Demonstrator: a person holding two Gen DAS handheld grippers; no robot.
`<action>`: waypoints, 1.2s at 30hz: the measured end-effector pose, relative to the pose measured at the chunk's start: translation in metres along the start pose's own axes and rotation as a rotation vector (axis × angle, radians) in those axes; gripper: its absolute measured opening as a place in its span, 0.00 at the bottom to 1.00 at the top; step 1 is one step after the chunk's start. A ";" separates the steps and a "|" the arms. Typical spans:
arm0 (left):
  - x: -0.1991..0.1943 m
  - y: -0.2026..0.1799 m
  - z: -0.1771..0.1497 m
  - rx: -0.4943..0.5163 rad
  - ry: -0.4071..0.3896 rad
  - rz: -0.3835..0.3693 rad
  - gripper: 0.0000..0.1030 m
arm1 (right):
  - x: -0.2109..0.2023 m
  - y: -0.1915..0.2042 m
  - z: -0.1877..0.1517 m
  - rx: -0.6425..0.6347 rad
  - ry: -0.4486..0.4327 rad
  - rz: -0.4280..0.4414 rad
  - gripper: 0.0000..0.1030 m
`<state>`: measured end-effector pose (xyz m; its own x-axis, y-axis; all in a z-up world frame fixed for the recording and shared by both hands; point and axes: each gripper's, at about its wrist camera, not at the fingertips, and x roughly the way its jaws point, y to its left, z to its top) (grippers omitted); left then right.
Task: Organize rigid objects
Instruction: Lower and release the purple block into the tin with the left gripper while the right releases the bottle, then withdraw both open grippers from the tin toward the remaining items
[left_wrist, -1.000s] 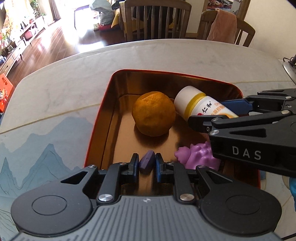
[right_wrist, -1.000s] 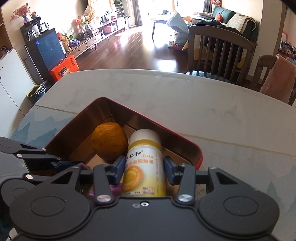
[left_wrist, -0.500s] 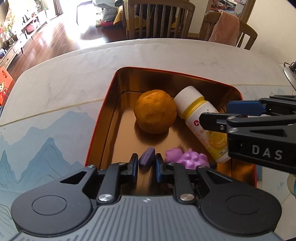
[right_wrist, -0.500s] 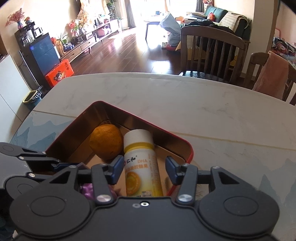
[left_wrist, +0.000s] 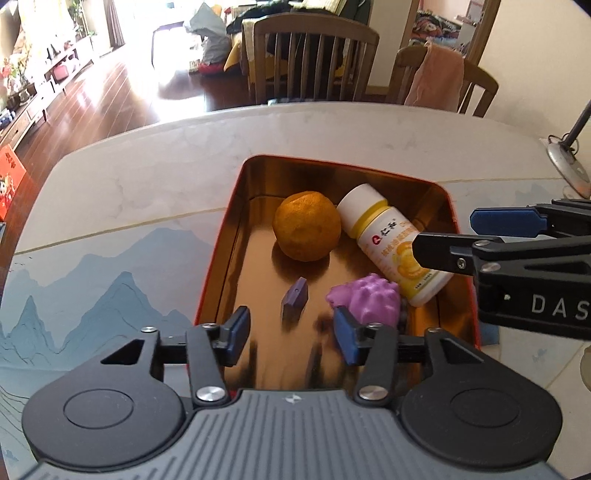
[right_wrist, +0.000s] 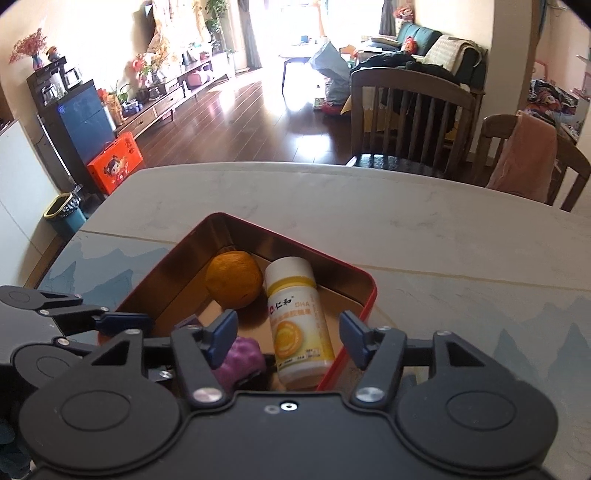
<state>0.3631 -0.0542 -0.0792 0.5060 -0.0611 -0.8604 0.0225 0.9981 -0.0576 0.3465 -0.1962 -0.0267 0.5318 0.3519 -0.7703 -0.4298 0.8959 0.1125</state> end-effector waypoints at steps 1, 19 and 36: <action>-0.004 0.000 -0.001 0.003 -0.005 0.000 0.48 | -0.004 0.001 -0.001 0.006 -0.003 0.000 0.61; -0.075 0.008 -0.031 0.050 -0.107 -0.046 0.54 | -0.065 0.031 -0.032 0.052 -0.080 -0.016 0.78; -0.126 0.028 -0.079 0.073 -0.172 -0.085 0.72 | -0.104 0.053 -0.083 0.117 -0.159 -0.033 1.00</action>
<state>0.2325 -0.0192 -0.0125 0.6392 -0.1488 -0.7545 0.1308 0.9878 -0.0840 0.2076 -0.2077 0.0075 0.6562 0.3522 -0.6673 -0.3274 0.9297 0.1688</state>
